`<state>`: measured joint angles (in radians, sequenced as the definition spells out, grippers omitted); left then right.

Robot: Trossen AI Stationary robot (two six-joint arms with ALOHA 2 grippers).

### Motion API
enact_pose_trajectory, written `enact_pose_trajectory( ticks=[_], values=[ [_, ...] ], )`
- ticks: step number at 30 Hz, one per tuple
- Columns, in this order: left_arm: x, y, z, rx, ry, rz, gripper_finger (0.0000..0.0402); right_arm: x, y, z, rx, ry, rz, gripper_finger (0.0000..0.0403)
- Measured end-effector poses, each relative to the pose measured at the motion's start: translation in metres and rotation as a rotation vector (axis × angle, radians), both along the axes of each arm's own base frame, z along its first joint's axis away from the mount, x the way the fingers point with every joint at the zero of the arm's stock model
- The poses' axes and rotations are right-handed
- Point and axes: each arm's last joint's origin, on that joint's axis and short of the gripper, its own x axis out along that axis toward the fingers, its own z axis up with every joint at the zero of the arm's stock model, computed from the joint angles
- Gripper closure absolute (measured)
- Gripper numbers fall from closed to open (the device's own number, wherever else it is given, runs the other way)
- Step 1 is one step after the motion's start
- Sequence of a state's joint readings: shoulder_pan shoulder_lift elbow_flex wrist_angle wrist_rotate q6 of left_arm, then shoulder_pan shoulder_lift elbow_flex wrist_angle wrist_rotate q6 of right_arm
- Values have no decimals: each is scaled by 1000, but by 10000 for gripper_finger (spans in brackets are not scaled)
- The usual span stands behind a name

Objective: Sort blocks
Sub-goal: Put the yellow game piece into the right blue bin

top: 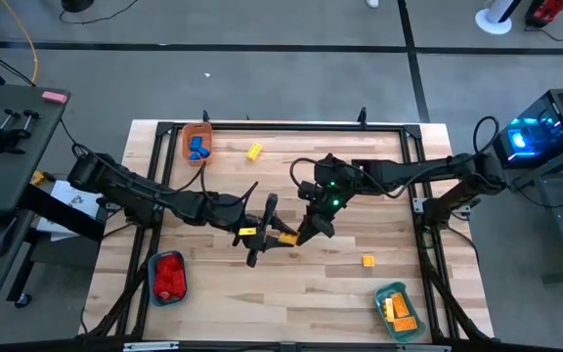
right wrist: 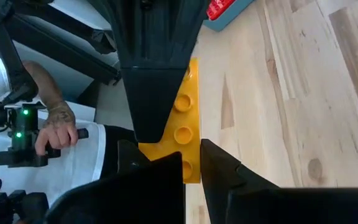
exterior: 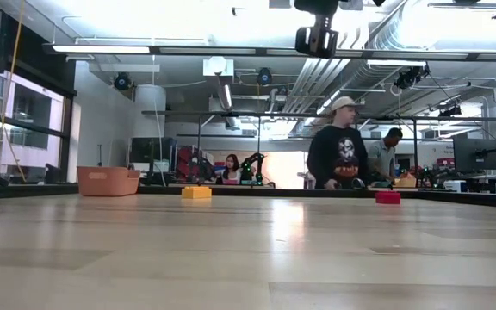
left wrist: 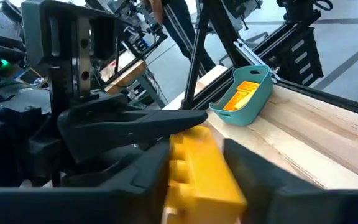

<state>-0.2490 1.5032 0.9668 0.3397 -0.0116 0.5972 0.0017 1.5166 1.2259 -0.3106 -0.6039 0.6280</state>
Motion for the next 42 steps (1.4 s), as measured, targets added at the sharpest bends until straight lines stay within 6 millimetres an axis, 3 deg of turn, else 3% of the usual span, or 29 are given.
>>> enact_pose_trajectory(
  ticks=[3, 13, 19, 26, 29, 33, 42],
  values=[
    [0, 0, 0, -4, -1, 1, 327, 0, 1, 0, 5, 4, 4, 403],
    [-6, 3, 3, -50, 60, 56, 328, 2, -1, 4, 59, 41, -75, 394],
    [-33, 11, 6, -77, 246, 144, 328, -3, -16, 28, -33, 59, -120, 346],
    [-47, 17, 19, -203, 266, 233, 328, -15, -20, 43, -152, 164, -115, 296],
    [-43, 15, 27, -267, 189, 216, 328, -20, -6, 38, -160, 238, -71, 293],
    [-31, 16, 21, -354, 152, 159, 328, -35, 21, 29, -231, 391, 1, 293],
    [-2, 21, -13, -500, 232, 95, 328, -95, 92, 18, -425, 815, 25, 293]
  ],
)
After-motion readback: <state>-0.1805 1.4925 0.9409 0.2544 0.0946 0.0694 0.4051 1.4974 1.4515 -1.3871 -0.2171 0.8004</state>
